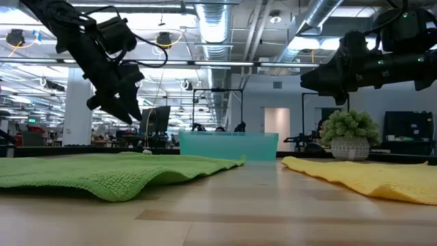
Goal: Roll microfiber towels into tight, uniform cylinder then place into a basket
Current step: Fold the green towel
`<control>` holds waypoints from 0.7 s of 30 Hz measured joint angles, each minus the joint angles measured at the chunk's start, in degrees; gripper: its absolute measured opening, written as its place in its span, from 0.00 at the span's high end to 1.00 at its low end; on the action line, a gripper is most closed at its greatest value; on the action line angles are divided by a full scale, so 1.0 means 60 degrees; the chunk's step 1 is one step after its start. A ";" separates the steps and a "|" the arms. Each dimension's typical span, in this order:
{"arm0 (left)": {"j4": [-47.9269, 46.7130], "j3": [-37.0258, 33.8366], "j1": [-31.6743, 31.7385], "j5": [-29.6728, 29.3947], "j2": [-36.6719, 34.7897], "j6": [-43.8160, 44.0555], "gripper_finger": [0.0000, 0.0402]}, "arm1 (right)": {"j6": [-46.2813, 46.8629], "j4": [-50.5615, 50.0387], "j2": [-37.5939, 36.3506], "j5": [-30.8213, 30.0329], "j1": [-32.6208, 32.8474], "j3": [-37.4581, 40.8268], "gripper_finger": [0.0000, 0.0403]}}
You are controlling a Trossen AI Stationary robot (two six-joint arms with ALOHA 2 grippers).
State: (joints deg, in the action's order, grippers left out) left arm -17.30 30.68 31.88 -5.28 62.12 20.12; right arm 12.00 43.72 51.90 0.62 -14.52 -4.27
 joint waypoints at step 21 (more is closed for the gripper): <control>0.0455 0.0000 0.0000 -0.0696 0.2293 0.1298 0.52 | -0.0070 -0.0018 0.0000 0.0001 0.0660 -0.0007 0.67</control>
State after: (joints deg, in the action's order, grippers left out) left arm -14.57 30.68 31.88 -9.45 75.88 27.91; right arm 11.57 43.62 51.90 0.62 -10.56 -4.32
